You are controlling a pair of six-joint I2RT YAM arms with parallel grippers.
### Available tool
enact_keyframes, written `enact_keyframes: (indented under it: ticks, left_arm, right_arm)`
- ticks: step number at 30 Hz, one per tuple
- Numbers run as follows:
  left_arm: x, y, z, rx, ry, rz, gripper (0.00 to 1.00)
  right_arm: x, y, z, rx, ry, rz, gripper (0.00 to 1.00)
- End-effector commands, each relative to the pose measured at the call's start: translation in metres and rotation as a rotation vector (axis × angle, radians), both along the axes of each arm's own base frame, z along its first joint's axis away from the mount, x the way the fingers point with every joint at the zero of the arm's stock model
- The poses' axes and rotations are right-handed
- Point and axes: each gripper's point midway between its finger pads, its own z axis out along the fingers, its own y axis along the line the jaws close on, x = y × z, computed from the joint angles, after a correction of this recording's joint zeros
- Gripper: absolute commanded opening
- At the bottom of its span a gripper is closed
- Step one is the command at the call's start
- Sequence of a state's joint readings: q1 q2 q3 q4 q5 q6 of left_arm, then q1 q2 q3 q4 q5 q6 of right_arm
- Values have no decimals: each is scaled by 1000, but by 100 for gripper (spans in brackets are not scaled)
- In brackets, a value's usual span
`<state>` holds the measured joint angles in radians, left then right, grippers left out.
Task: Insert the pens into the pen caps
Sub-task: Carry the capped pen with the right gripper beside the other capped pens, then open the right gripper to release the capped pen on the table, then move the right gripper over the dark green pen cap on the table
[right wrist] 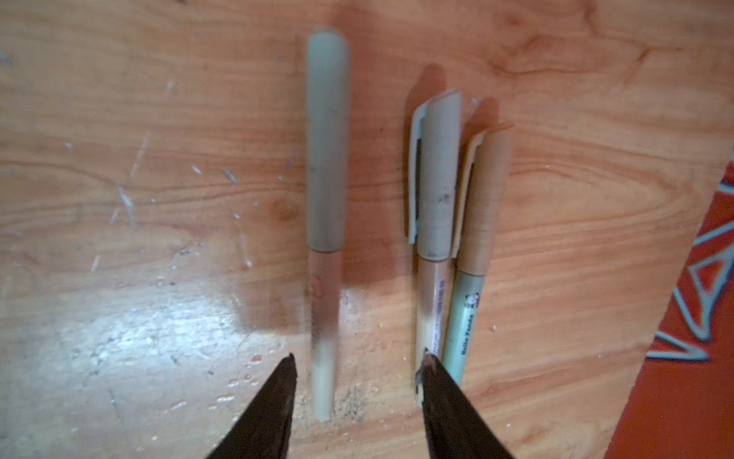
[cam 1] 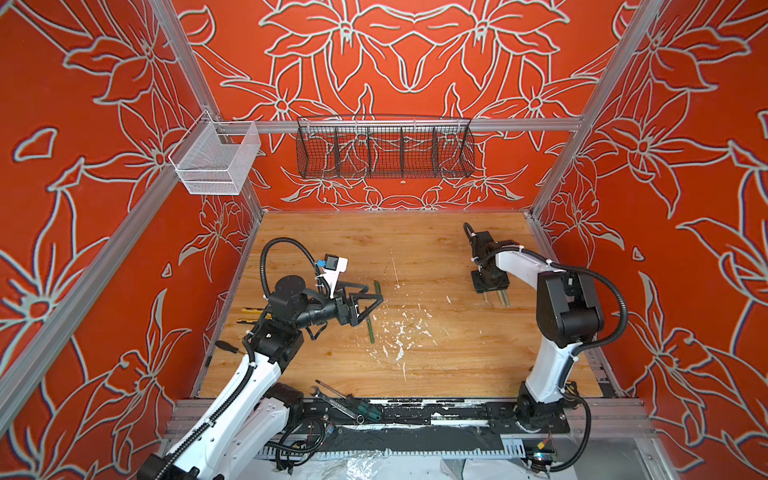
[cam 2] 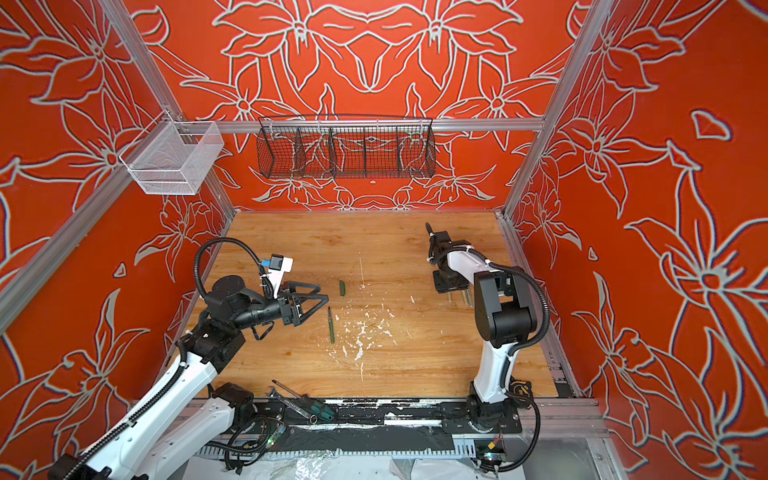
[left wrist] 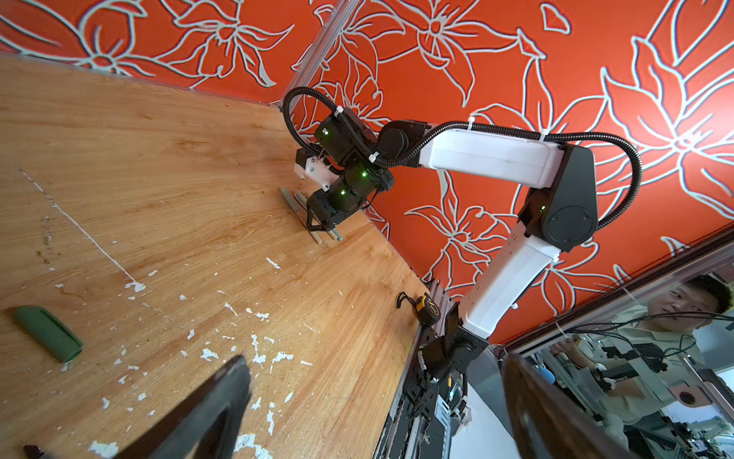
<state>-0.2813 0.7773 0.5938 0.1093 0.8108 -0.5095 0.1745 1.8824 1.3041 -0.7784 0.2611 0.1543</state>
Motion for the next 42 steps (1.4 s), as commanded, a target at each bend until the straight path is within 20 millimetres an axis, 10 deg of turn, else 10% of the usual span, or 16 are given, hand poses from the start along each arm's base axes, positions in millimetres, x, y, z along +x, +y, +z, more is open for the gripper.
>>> enact_keyframes:
  ticks: [1, 7, 13, 27, 34, 42]
  left_arm:
    - [9, 5, 0, 18, -2, 54, 97]
    - [27, 29, -20, 99, 76, 249, 97]
    - [27, 64, -39, 200, 162, 450, 97]
    - [27, 99, -69, 289, 243, 631, 97]
    - [19, 111, -63, 317, 215, 666, 97]
    - [20, 122, -59, 303, 207, 725, 97]
  right_arm:
    - [-2, -3, 22, -44, -13, 21, 64]
    - [-5, 20, 58, -47, -83, 92, 90]
    - [-26, 115, 89, 185, -197, 259, 97]
    - [-92, 320, 26, 478, -138, 500, 90]
    - [-108, 376, 16, 515, -106, 554, 80]
    - [-126, 397, 2, 527, -64, 577, 77]
